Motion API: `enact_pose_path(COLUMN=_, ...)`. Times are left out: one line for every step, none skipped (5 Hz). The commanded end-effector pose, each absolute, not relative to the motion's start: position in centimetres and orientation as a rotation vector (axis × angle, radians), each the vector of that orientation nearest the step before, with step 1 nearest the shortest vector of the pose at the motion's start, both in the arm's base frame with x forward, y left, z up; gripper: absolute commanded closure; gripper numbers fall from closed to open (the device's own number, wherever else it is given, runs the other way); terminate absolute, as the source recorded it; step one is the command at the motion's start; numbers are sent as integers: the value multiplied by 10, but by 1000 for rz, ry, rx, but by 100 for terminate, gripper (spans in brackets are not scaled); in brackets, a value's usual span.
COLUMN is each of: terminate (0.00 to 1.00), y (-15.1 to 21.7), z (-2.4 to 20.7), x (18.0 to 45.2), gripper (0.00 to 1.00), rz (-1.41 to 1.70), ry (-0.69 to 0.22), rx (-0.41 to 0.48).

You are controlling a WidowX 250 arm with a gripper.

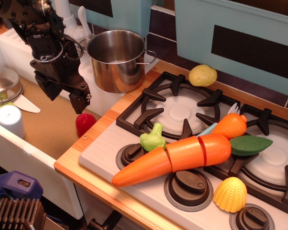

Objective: Put sweet potato in pot

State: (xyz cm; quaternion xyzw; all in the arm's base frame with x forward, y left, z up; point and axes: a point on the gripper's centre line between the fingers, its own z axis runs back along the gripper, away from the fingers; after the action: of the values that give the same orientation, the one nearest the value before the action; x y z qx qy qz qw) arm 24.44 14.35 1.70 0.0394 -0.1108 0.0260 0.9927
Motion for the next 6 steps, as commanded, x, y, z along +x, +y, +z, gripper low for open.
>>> enact_pose_path(terminate=0, y=144, z=17, x=244, gripper=0, rz=52, ry=-222, rx=79)
enact_pose_path(terminate=0, y=148, z=2, x=252, gripper=0, rz=71, ry=-282, rx=34)
enact_pose_path(terminate=0, y=150, z=-7, x=256, gripper=0, rz=73, ry=-320, rx=-5)
enact_pose_path(terminate=0, y=151, z=-17, x=259, gripper=0, rz=69, ry=-348, rx=-47)
enact_pose_path(terminate=0, y=149, z=-26, x=260, gripper=0, rz=75, ry=-364, rx=-71)
enact_pose_path(terminate=0, y=147, z=-35, x=261, gripper=0, rz=82, ry=-377, rx=-104)
